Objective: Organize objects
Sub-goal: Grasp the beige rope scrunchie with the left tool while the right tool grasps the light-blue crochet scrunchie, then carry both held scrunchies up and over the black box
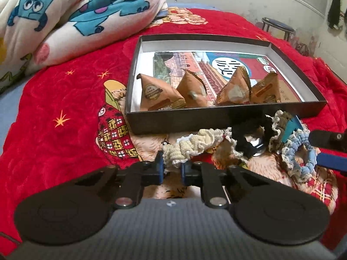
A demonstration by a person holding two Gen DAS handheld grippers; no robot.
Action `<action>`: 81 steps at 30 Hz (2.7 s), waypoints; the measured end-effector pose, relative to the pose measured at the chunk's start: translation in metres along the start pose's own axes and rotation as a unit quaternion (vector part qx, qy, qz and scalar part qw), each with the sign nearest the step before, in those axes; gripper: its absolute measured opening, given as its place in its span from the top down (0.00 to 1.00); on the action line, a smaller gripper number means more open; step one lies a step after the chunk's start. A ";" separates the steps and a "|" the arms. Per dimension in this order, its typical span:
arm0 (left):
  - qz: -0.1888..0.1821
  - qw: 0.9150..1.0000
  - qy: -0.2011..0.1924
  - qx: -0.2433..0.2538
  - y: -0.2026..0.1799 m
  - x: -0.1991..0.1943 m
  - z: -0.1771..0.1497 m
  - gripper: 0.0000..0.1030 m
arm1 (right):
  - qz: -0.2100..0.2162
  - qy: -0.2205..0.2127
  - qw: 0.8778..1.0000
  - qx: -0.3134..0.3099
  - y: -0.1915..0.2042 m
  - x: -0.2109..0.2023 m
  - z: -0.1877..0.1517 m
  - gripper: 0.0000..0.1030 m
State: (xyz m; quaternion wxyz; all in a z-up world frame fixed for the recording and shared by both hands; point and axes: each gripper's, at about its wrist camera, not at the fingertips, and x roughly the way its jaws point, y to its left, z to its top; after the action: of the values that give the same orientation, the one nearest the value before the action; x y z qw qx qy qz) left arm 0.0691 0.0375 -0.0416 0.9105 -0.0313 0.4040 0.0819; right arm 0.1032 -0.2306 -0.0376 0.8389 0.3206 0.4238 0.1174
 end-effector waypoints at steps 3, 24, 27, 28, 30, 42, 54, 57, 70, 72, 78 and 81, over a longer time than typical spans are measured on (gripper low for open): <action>0.010 1.000 0.001 -0.002 0.000 -0.001 0.000 0.83 | -0.004 0.004 1.000 0.005 -0.002 0.002 0.000 0.53; 0.010 1.000 -0.012 0.012 -0.006 -0.009 0.002 0.82 | -0.059 0.000 0.998 -0.039 0.008 0.014 -0.008 0.73; 0.007 1.000 -0.014 0.008 -0.006 -0.011 0.003 0.83 | -0.074 -0.004 0.996 -0.046 0.009 0.016 -0.010 0.84; 0.006 1.000 -0.016 0.007 -0.006 -0.012 0.003 0.83 | -0.078 -0.005 0.996 -0.044 0.009 0.016 -0.011 0.86; -0.004 1.000 -0.018 -0.003 -0.004 -0.014 0.004 0.83 | -0.076 -0.006 0.997 -0.027 0.004 0.016 -0.009 0.87; -0.042 0.998 -0.024 -0.028 -0.007 -0.026 0.007 0.82 | -0.026 -0.021 0.999 -0.021 0.010 0.000 -0.008 0.88; -0.061 0.996 -0.050 -0.034 -0.007 -0.034 0.008 0.82 | 0.032 -0.037 0.999 -0.015 0.018 -0.009 -0.004 0.87; -0.071 0.995 -0.062 -0.042 -0.006 -0.038 0.009 0.82 | 0.040 -0.036 0.998 -0.014 0.019 -0.008 -0.004 0.87; -0.088 0.991 -0.089 -0.053 -0.005 -0.045 0.013 0.82 | 0.076 -0.045 0.996 -0.025 0.030 -0.009 -0.003 0.87; -0.091 0.990 -0.090 -0.052 -0.005 -0.046 0.013 0.82 | 0.079 -0.046 0.995 -0.026 0.031 -0.009 -0.003 0.87; -0.090 0.990 -0.098 -0.048 -0.006 -0.047 0.014 0.82 | 0.085 -0.045 0.995 -0.028 0.035 -0.007 -0.002 0.87; -0.092 0.989 -0.096 -0.058 -0.003 -0.046 0.014 0.82 | 0.091 -0.043 0.994 -0.031 0.038 -0.006 -0.003 0.87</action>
State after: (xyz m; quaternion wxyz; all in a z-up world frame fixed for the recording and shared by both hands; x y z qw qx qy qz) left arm 0.0492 0.0308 0.0020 0.9454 -0.1128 0.3048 0.0234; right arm 0.1005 -0.2027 -0.0109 0.8521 0.3360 0.3523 0.1921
